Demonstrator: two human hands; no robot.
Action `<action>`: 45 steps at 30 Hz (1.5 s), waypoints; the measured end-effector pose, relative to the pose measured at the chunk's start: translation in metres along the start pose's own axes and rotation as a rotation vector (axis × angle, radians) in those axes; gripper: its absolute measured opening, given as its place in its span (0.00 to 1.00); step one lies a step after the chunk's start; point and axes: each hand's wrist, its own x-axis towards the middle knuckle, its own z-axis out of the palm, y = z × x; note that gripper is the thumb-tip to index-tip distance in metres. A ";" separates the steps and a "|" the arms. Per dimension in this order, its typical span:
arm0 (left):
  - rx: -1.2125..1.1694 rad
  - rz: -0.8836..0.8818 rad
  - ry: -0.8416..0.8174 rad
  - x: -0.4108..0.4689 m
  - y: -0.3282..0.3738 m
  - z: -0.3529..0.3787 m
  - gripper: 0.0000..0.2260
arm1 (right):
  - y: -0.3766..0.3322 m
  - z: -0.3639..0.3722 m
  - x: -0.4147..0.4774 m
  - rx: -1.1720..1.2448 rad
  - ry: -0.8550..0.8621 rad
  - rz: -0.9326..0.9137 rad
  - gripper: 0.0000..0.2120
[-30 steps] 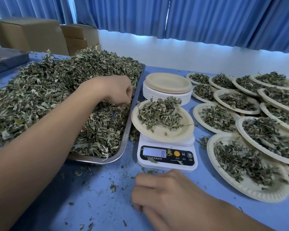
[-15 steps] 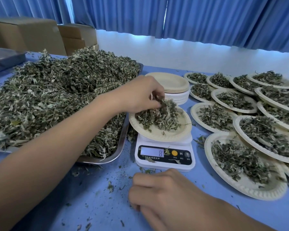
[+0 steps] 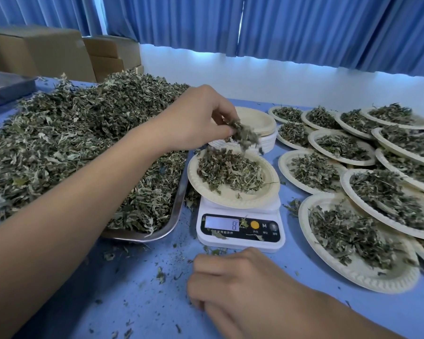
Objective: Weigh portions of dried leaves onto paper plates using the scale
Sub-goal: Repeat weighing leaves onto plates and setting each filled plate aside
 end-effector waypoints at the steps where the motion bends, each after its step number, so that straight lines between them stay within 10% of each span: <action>1: -0.009 0.006 0.006 0.000 0.001 0.000 0.06 | 0.000 0.000 0.000 0.005 -0.001 0.001 0.13; 20: 0.287 -0.194 0.173 -0.002 -0.044 -0.049 0.07 | 0.000 -0.001 -0.001 0.029 -0.027 0.035 0.12; 27: 0.478 -0.472 -0.749 -0.010 -0.063 -0.042 0.13 | 0.001 0.000 0.000 0.043 -0.022 0.036 0.13; 33: 0.212 -0.176 -0.460 0.000 -0.052 -0.039 0.07 | 0.001 0.000 0.000 0.051 -0.017 0.028 0.13; 45: 0.125 -0.029 -0.439 0.000 -0.035 -0.014 0.13 | 0.002 0.001 -0.001 0.048 -0.005 0.031 0.13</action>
